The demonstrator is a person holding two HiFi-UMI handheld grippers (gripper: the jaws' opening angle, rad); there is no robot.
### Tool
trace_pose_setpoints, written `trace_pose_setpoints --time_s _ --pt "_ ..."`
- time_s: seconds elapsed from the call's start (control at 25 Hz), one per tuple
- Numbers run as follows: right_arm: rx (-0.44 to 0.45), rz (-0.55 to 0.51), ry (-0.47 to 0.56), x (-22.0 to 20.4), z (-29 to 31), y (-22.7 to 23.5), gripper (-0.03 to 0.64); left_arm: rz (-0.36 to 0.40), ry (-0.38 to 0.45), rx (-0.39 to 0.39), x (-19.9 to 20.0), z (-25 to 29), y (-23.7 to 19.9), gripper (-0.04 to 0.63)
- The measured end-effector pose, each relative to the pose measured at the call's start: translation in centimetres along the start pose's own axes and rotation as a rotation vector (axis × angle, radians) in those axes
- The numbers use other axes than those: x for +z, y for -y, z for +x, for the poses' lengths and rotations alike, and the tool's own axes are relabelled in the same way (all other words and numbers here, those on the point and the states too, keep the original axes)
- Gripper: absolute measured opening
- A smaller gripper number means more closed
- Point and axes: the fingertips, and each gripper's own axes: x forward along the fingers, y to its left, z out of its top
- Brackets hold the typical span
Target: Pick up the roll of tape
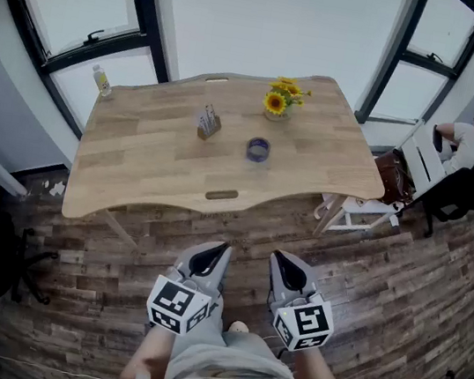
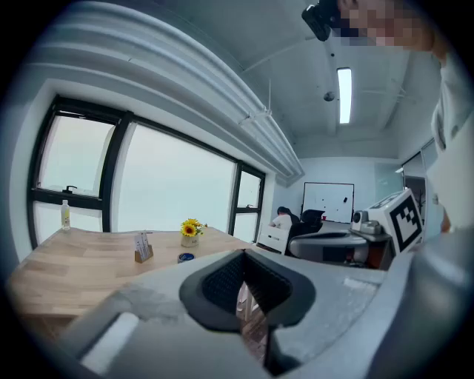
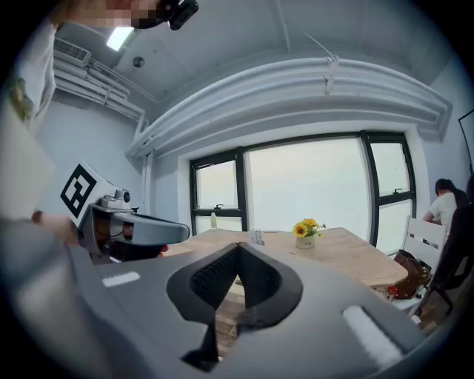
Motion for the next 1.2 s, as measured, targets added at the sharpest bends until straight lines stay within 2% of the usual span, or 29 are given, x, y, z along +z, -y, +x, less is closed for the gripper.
trace_pose_setpoints --time_s 0.28,0.44,0.72,0.96,1.12,1.2 --pt "-0.072 -0.053 -0.010 0.1 2.4 2.0 0.000 -0.002 -0.005 -0.026 0.4 2.3 -1.7 0.005" --pt "-0.087 -0.067 -0.032 0.1 5.3 2.8 0.002 -0.005 -0.016 -0.049 0.5 4.3 -4.5 0.005" --pt "-0.095 -0.068 -0.077 0.7 11.6 4.6 0.060 -0.002 -0.042 -0.097 1.5 8.5 -9.6 0.005" --pt "-0.132 -0.055 -0.100 1.2 16.2 5.8 0.064 0.023 -0.066 -0.126 2.1 11.3 -14.1 0.005" --pt "-0.156 -0.055 -0.119 1.4 18.9 6.5 0.069 0.011 -0.075 -0.149 2.6 12.9 -16.8 0.005" --pt "-0.164 -0.054 -0.133 1.4 20.4 6.7 0.099 0.006 -0.080 -0.163 2.7 13.6 -18.1 0.005"
